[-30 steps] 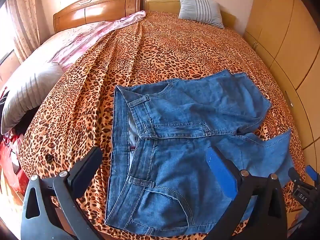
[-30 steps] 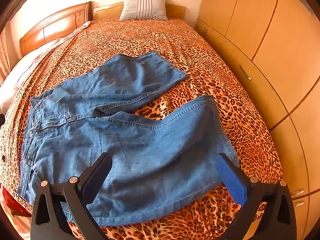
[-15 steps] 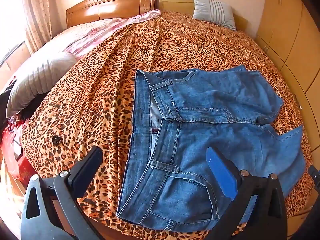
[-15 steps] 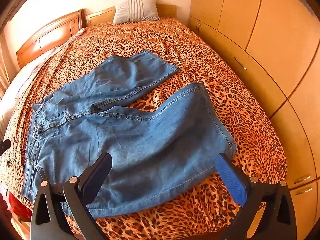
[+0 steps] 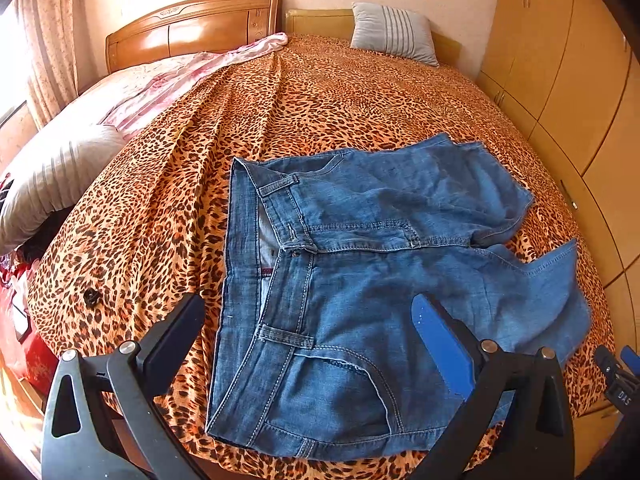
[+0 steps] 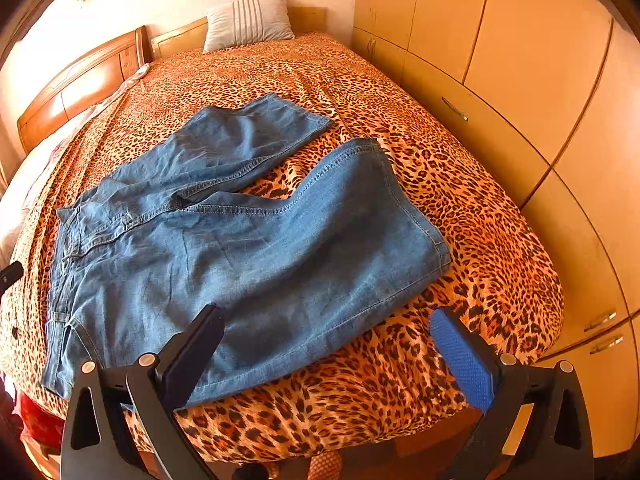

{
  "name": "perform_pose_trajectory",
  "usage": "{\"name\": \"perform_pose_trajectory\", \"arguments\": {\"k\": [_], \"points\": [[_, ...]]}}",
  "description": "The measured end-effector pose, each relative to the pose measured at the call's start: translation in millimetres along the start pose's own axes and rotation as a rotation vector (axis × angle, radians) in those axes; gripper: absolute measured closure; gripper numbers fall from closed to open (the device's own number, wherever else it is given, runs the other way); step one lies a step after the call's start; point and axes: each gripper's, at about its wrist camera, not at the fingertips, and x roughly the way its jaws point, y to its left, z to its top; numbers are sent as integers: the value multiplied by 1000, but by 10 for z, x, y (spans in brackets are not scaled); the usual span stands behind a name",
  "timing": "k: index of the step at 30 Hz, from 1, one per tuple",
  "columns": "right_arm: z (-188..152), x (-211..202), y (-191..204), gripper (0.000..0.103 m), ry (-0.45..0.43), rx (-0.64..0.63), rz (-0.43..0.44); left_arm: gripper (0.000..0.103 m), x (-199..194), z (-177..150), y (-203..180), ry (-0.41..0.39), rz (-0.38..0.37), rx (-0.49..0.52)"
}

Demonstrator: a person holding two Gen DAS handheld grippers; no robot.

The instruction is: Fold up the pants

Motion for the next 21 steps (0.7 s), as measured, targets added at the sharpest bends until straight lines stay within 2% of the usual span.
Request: {"name": "perform_pose_trajectory", "arguments": {"k": [7,13,21], "points": [[30,-111,-169,0,-40,-16,82,0,-251,-201,-209,-15,49,-10],[-105,-171,-369,0,-63,-99,91,0,-482,-377,-404,-36,74,-25],[-158,-181,-614,0,-72,-94,130,0,-672,-476,-570,-59,95,-36]]}}
